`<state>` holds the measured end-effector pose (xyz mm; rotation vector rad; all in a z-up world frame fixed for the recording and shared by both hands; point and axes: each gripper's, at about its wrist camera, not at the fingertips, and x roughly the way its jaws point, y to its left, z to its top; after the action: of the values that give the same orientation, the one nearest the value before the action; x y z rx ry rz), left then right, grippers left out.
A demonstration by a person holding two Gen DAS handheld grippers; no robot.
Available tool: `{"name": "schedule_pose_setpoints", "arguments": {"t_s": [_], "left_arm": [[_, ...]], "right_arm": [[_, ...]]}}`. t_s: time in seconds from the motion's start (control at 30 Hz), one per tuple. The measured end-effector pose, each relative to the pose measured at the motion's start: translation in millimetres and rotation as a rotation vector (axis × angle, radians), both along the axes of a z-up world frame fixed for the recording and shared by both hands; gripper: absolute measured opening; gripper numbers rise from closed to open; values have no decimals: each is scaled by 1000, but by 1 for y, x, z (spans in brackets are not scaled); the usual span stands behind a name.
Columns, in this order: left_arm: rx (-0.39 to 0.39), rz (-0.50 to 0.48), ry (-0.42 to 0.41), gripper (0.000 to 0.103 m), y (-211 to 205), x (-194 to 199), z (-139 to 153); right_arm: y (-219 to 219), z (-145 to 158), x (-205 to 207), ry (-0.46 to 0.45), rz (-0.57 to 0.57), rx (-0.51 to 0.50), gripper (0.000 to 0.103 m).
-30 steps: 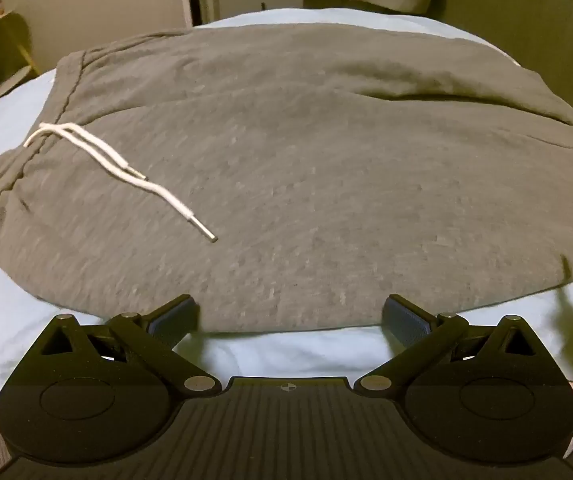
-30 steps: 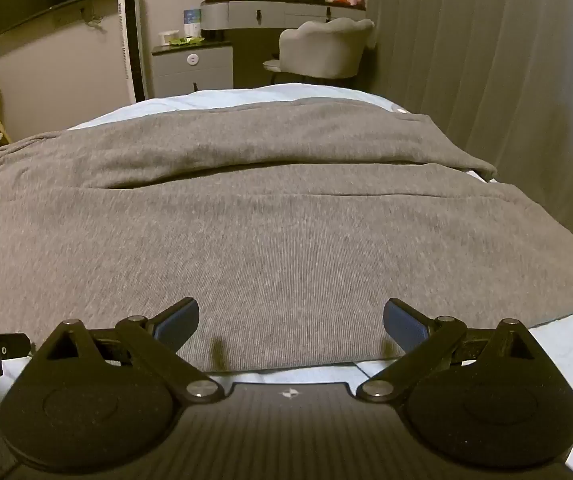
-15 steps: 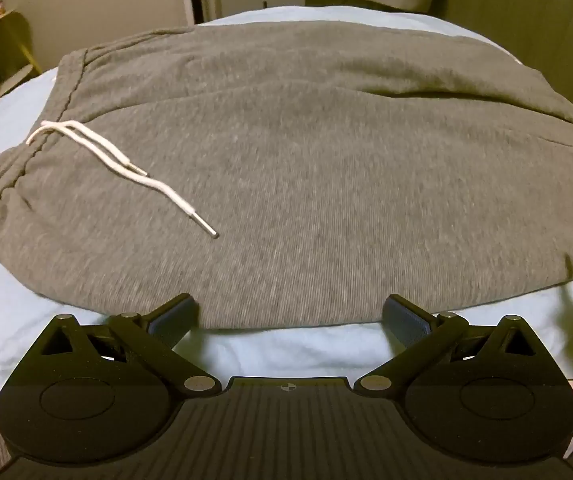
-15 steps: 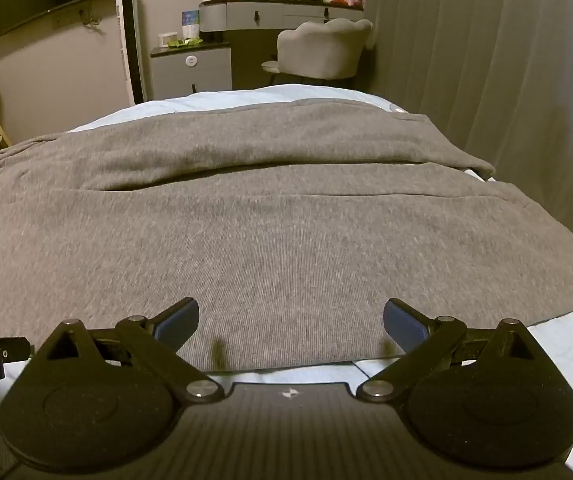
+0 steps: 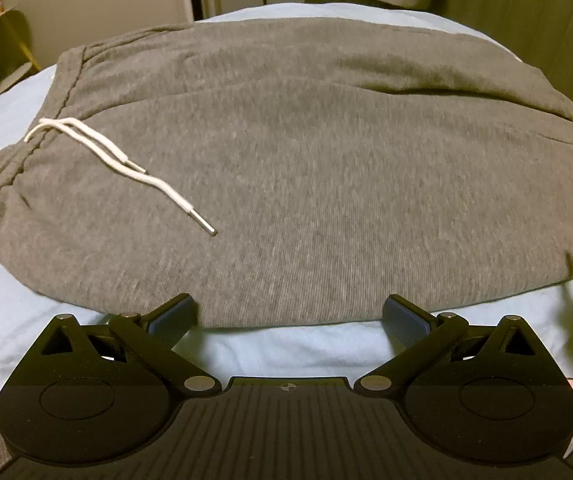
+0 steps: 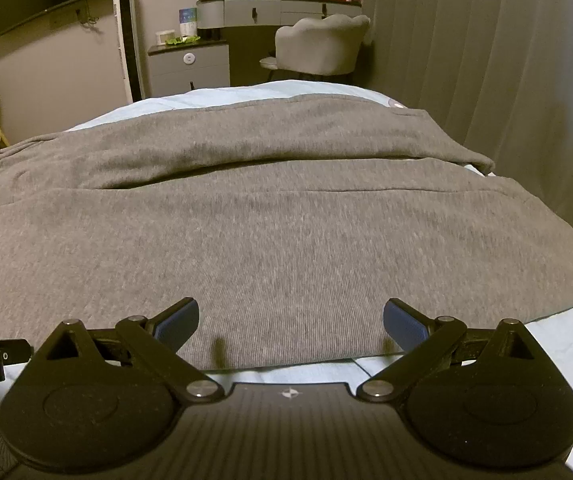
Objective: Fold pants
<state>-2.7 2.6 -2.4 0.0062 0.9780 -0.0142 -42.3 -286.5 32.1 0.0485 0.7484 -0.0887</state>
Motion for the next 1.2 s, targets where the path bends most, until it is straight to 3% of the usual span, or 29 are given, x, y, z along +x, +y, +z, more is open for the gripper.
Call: {"name": "schedule_pose_setpoints", "arguments": {"t_s": [1.2], "left_arm": [[-8,10,10,103,-2,2,-1]], "right_arm": [[-1,0,1,2,0,4,99]]}}
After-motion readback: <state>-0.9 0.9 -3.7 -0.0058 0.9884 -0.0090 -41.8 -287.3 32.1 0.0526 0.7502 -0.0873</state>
